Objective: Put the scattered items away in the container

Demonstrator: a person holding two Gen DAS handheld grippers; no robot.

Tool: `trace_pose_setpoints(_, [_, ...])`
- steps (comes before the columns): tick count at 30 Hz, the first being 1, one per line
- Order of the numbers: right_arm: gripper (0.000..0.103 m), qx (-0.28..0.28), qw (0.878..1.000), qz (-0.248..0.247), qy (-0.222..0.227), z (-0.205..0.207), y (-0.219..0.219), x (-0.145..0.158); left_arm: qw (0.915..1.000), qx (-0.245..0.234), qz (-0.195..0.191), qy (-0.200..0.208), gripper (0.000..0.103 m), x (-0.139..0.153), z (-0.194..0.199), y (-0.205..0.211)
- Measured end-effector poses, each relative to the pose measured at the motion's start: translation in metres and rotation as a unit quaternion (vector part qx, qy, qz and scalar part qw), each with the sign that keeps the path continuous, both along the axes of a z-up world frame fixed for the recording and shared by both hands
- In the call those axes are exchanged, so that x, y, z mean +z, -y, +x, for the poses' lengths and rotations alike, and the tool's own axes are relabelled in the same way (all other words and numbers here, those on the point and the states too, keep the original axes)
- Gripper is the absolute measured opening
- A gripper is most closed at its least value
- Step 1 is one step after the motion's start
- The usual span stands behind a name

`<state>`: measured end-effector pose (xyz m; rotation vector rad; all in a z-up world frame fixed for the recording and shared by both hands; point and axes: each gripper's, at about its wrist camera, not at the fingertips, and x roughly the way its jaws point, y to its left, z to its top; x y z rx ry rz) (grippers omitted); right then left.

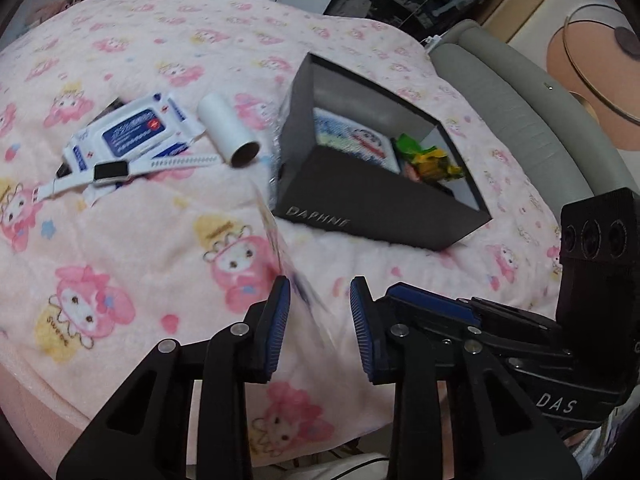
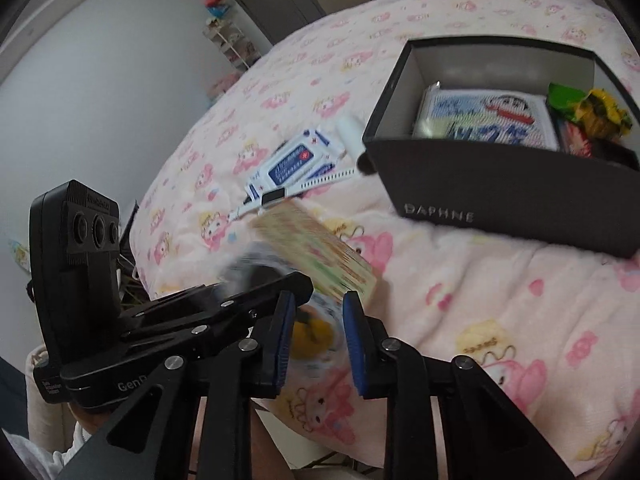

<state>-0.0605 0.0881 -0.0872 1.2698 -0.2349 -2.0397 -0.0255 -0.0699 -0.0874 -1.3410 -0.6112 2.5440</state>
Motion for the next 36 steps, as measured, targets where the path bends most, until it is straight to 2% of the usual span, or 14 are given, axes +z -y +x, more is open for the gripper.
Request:
trace_pose_setpoints(4, [0.023,-0.016,1.000,-0.018,-0.005,-0.004,-0.013,0.008,0.9996,-0.008,-0.028,-0.007,0.022,0.010,-0.010,-0.016])
trace_pose_setpoints(10, [0.023,-0.021,1.000,-0.013,0.018,-0.008,-0.023,-0.012,0.9966,0.020,-0.069,0.040,0.022,-0.016,-0.013,-0.013])
trace_pose_setpoints(13, [0.023,-0.024,0.999,0.011,0.044,-0.009,-0.024,-0.036,0.9951,0.022,-0.058,0.077,0.022,-0.038,-0.011,-0.005])
trace_pose_setpoints(17, [0.023,-0.038,0.996,0.046,0.073,-0.009,-0.031,-0.066,0.9932,0.009,-0.054,0.103,0.023,-0.061,-0.009,-0.008])
trace_pose_setpoints(20, [0.023,-0.050,0.992,0.074,0.091,-0.008,-0.041,-0.083,0.9927,0.003,-0.021,0.119,0.028,-0.079,-0.012,-0.010])
trace_pose_setpoints(22, [0.024,-0.056,0.990,0.082,0.101,-0.009,-0.046,-0.091,0.9916,0.005,-0.002,0.130,0.035,-0.091,-0.014,-0.010])
trace_pose_setpoints(26, [0.030,-0.059,0.988,0.096,0.109,-0.010,-0.048,-0.096,0.9889,0.011,0.027,0.146,0.040,-0.109,-0.015,-0.007])
trace_pose_setpoints(30, [0.038,-0.050,0.987,0.111,0.104,-0.009,-0.040,-0.097,0.9887,0.012,0.039,0.144,0.040,-0.110,-0.014,-0.005])
trace_pose_setpoints(33, [0.038,-0.047,0.989,0.107,0.090,-0.006,-0.037,-0.095,0.9900,0.006,0.029,0.138,0.038,-0.105,-0.012,-0.009])
trace_pose_setpoints(36, [0.033,-0.041,0.994,0.070,0.078,-0.003,-0.038,-0.082,0.9912,0.003,0.019,0.131,0.039,-0.100,-0.013,-0.011])
